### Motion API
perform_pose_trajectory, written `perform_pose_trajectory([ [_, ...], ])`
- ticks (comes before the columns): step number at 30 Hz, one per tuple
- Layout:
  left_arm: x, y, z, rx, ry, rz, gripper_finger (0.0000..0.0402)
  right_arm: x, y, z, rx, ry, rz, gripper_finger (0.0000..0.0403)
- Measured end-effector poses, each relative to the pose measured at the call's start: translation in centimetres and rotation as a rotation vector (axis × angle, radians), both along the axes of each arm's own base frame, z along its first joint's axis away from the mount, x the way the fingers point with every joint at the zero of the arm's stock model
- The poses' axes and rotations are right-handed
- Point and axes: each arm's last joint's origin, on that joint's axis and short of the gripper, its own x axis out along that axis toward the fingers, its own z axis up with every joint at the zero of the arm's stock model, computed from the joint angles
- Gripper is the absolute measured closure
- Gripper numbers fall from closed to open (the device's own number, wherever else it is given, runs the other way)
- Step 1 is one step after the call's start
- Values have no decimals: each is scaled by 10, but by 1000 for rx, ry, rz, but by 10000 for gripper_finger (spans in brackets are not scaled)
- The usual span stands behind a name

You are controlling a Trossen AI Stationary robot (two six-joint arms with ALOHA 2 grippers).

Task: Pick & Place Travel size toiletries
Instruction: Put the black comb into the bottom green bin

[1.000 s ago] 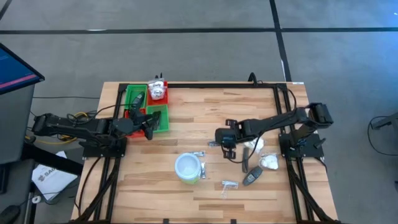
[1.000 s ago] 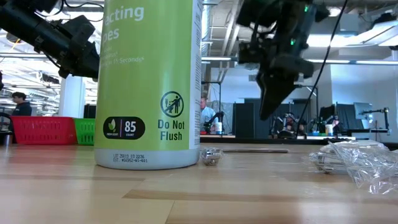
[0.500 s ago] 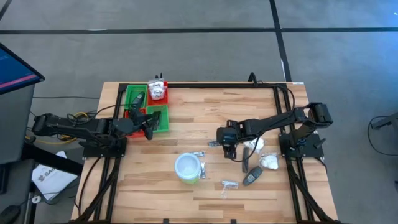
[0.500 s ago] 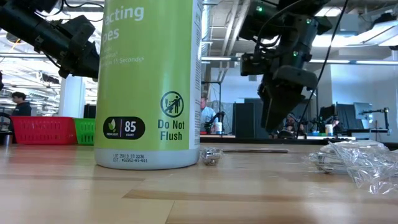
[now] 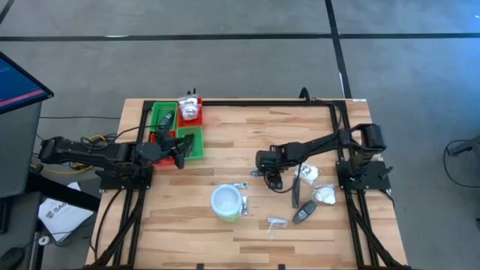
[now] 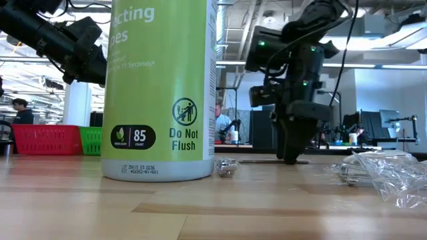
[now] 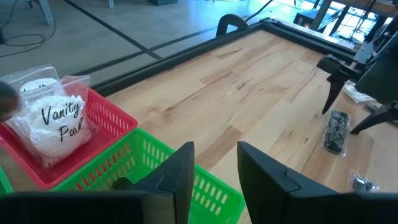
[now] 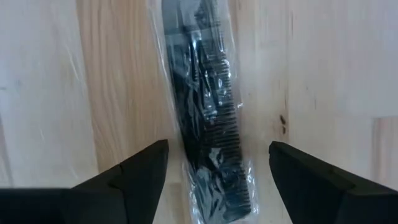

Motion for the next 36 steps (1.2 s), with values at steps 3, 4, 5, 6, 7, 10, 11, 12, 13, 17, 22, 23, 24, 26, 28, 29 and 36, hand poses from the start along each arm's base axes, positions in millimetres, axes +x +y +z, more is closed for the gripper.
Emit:
perform_pose_trajectory([
  [3, 1, 0, -1, 1, 11, -1, 289, 2, -3, -4, 23, 8, -7, 133],
  [4, 2, 0, -2, 2, 16, 0, 289, 2, -4, -4, 39, 8, -8, 133],
  [5, 2, 0, -2, 2, 20, -1, 289, 2, -6, -5, 54, 9, -12, 134],
  [6, 3, 0, -3, 3, 28, -1, 289, 1, -7, -5, 62, 9, -17, 137],
  [7, 4, 0, -4, 3, 36, -1, 289, 1, -9, -4, 63, 7, -22, 143],
  [10, 6, 0, -6, 4, 53, 0, 289, 0, -12, -3, 63, 4, -36, 175],
  [11, 7, 0, -7, 4, 58, 0, 289, 0, -13, -4, 61, 4, -37, 191],
  [12, 7, 0, -7, 4, 62, 0, 289, 0, -13, -4, 62, 4, -39, 209],
  [13, 8, 0, -7, 4, 58, 0, 289, 0, -14, -4, 63, 4, -39, 230],
  [17, 10, -1, -6, 7, 46, -3, 289, 0, -13, -3, 56, 5, -10, 323],
  [22, 10, -1, -5, 19, 43, -9, 289, 0, -11, 2, 79, -22, 24, 396],
  [23, 10, -1, -5, 19, 43, -9, 289, 0, -10, 6, 75, -34, 30, 396],
  [24, 10, -1, -4, 19, 38, -9, 289, -1, -10, 10, 75, -40, 30, 398],
  [26, 11, -1, -4, 18, 35, -8, 289, -4, -10, 16, 77, -26, 29, 402],
  [28, 11, -1, -4, 19, 30, -9, 289, -4, -10, 27, 75, -62, 31, 402],
  [29, 11, -1, -3, 18, 25, -9, 289, -3, -10, 34, 72, -96, 33, 403],
  [36, 13, -1, -1, 17, -7, -11, 289, -7, -10, 59, 62, -190, 34, 403],
])
